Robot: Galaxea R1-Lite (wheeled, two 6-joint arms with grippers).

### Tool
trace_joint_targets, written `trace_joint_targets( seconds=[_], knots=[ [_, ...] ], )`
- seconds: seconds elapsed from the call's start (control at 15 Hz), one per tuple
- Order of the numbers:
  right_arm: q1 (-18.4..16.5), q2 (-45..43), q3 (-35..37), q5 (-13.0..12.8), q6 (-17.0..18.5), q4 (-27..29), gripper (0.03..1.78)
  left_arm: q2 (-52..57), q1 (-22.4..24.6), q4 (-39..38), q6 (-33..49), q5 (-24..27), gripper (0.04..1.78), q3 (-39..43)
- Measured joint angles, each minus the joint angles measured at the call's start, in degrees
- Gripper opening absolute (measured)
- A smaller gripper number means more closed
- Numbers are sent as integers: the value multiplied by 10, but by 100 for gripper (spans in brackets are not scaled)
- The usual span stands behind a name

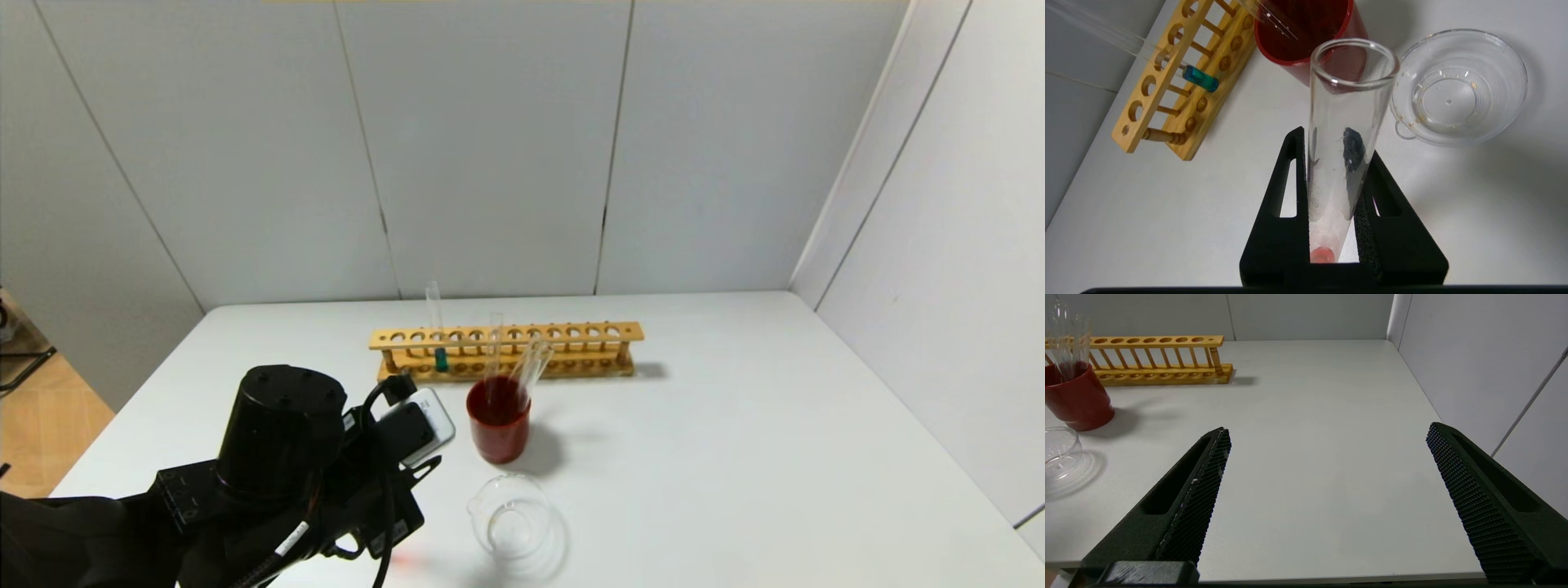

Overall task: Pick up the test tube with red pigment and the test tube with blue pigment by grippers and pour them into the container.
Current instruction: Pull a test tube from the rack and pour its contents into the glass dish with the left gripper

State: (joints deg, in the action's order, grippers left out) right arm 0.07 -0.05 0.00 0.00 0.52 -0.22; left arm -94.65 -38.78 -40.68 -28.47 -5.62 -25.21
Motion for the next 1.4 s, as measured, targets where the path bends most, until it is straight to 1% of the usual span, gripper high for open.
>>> trace_joint_targets(
  seconds=[0.13, 0.27, 0.6, 0.67, 0.8, 1.0, 1.13, 1.4],
  knots=[
    [0, 0, 0, 0, 0, 0, 175, -20, -5, -42, -4, -25, 35, 3],
    [0, 0, 0, 0, 0, 0, 175, -34, -13, -54, -12, -49, 35, 4],
    [0, 0, 0, 0, 0, 0, 175, -41, -23, -46, -34, -51, 35, 6],
    [0, 0, 0, 0, 0, 0, 175, -39, -24, -36, -35, -51, 35, 6],
    [0, 0, 0, 0, 0, 0, 175, -29, -25, 9, -44, -52, 35, 0],
    [0, 0, 0, 0, 0, 0, 175, -6, -25, 102, -59, -58, 35, -22],
    [0, 0, 0, 0, 0, 0, 175, 6, -25, 145, -76, -86, 35, -51],
    [0, 0, 0, 0, 0, 0, 175, 12, -32, 158, -93, -127, 35, -76]
  ],
)
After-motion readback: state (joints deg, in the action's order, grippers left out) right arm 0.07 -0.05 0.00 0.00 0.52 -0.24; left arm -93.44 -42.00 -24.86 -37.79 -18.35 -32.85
